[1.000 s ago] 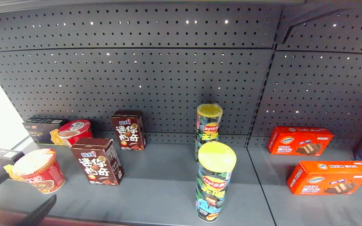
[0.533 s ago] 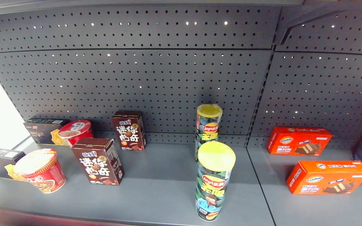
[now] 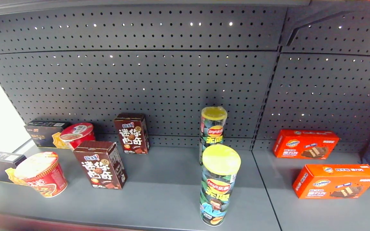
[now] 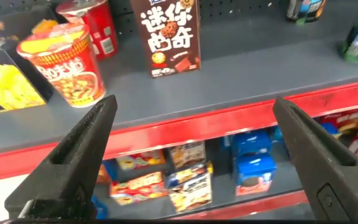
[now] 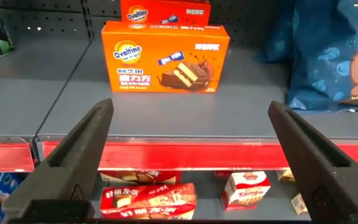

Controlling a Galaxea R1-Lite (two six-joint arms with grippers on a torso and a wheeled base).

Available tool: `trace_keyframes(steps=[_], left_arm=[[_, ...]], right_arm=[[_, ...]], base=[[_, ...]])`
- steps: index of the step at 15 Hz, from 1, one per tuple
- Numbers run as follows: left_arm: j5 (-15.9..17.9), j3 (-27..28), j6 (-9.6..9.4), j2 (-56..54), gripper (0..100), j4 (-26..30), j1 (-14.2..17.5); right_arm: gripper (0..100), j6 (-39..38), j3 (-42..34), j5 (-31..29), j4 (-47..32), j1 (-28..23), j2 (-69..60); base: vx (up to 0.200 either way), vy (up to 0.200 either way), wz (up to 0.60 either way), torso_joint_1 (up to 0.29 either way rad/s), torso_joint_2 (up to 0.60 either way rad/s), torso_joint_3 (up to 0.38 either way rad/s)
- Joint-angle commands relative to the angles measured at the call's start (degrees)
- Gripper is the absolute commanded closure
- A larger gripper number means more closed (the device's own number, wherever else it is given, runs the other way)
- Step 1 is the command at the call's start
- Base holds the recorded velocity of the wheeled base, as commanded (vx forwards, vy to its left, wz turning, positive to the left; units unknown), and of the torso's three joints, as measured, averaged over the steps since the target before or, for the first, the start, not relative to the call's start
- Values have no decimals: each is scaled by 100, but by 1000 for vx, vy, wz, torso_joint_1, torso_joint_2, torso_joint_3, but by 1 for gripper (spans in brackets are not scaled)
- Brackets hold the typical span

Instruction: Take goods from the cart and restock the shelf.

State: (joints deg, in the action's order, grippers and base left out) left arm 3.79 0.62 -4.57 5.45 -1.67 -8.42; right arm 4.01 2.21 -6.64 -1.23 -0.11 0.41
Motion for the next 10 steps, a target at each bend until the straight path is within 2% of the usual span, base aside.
trace_keyframes(steps=[1,3,4,7,10], left_arm=[[8,-9,9,-18,0,0,-1],[8,-1,26,-18,0,0,-1],[16,-1,26,-18,0,0,-1],[245,-9,-9,-18,0,-9,-1],[280,-9,35,-18,0,-18,-1]], right_arm=[[0,30,-1,14,0,2,-15],[0,38,-1,58,0,2,-15],[0,38,-1,84,0,2,-15],[0,38,-1,84,0,2,-15],[0,38,-1,84,0,2,-15]], base=[[0,0,0,0,0,0],[0,0,0,0,0,0],[0,0,-600,2,-2,2],[0,0,0,0,0,0],[0,0,0,0,0,0]])
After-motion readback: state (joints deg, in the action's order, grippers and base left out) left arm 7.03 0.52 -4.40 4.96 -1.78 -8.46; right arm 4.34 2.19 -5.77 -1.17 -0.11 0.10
